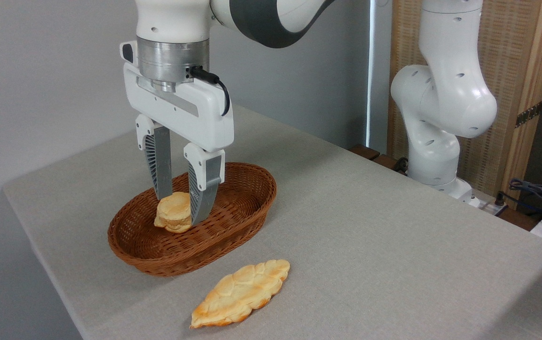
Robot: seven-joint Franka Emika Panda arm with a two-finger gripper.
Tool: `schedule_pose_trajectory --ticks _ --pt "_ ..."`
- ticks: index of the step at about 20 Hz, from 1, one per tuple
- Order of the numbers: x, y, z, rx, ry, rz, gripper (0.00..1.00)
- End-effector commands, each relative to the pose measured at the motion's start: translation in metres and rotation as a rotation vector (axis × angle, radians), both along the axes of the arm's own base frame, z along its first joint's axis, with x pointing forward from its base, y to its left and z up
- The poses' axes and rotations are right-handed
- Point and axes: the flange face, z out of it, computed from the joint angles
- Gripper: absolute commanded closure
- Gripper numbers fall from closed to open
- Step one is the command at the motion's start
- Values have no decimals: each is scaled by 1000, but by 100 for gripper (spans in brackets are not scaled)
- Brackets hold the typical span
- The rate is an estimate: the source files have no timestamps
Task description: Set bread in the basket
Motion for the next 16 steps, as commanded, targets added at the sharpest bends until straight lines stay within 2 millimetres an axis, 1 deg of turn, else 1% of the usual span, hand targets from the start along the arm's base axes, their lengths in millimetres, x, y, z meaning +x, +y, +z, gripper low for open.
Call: schedule_pose_trajectory --ticks 1,10,16 --pt "-1 -6 4 1 12 1 0" --pt "-2 -5 5 2 9 2 0" --pt "-4 3 10 1 3 13 0"
